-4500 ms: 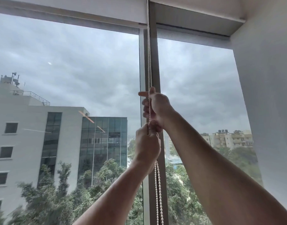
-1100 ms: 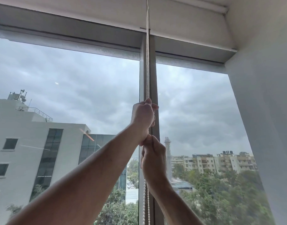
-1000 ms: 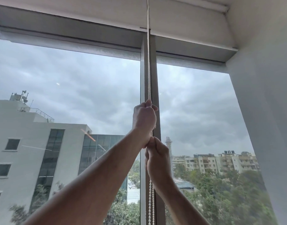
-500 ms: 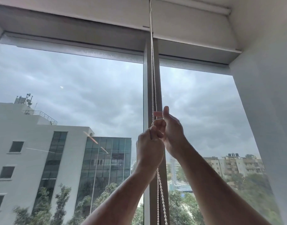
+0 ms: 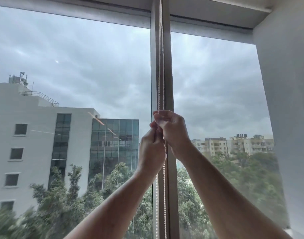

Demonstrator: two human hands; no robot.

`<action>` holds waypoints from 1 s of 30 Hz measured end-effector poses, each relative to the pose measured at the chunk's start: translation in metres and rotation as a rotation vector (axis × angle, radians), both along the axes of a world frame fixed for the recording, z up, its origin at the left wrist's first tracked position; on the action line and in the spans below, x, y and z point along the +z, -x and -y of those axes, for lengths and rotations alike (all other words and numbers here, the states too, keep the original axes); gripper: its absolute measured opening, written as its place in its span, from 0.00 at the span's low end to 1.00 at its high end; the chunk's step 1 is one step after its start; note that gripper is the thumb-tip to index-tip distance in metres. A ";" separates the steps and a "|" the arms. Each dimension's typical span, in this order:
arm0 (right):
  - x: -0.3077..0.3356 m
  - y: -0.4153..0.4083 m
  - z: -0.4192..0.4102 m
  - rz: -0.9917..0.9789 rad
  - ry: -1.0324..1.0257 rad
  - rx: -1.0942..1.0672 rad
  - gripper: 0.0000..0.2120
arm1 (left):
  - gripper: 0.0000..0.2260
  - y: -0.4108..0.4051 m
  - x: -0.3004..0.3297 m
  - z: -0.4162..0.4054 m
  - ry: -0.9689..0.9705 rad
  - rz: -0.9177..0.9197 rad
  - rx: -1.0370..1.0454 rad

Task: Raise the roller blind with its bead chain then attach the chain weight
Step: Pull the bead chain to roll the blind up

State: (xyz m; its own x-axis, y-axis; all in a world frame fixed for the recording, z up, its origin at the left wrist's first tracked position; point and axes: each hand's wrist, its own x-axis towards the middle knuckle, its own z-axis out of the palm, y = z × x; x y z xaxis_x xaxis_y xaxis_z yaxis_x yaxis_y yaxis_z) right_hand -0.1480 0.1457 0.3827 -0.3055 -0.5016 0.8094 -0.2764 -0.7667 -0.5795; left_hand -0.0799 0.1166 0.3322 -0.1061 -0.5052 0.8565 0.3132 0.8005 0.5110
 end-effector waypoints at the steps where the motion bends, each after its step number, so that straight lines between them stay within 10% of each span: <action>1: -0.010 0.001 0.003 0.013 -0.003 -0.020 0.04 | 0.15 0.001 -0.010 0.003 0.006 0.019 0.008; 30: -0.328 0.060 0.044 0.237 -0.435 -0.170 0.07 | 0.11 0.008 -0.307 0.060 -0.549 0.184 -0.251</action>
